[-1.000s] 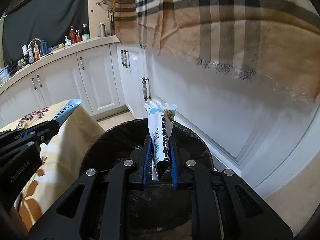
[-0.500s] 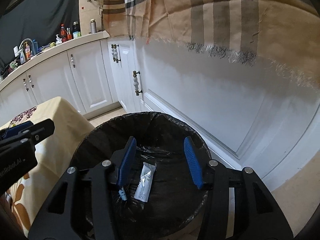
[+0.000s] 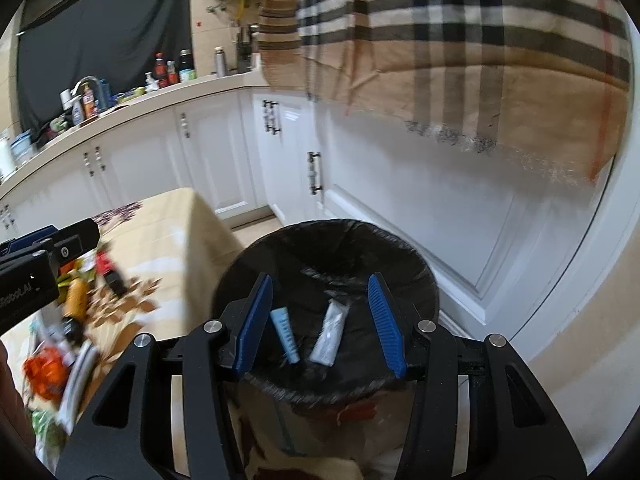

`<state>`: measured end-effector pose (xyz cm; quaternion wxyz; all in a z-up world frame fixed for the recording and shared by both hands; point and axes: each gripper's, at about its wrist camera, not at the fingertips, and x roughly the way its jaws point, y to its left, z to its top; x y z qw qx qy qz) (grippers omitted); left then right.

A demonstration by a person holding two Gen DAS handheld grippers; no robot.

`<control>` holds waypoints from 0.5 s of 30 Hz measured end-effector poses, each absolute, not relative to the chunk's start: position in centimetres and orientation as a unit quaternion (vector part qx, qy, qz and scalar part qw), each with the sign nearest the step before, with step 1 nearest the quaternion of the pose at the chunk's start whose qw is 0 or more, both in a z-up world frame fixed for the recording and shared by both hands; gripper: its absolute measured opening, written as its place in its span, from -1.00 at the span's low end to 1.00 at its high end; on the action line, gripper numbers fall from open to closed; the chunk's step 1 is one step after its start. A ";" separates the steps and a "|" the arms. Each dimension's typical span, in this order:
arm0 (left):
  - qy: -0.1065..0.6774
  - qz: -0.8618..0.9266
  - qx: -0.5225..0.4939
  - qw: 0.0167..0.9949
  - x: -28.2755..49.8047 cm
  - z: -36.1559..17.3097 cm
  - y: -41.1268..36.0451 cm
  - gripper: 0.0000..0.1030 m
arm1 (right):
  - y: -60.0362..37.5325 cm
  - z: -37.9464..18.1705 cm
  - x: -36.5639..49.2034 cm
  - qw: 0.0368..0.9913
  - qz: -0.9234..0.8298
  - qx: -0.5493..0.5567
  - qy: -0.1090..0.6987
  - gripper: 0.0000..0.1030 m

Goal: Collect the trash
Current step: 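Open both tools to drop the tubes into the bin, then move both open tools back over the table items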

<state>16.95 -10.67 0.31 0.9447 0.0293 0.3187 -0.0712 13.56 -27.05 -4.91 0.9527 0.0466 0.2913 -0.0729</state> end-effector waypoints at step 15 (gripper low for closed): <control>0.330 -0.001 0.010 0.944 10.1 -0.9 -1.4 0.20 | -19.7 -4.7 7.2 0.953 -0.006 0.019 0.303 -0.06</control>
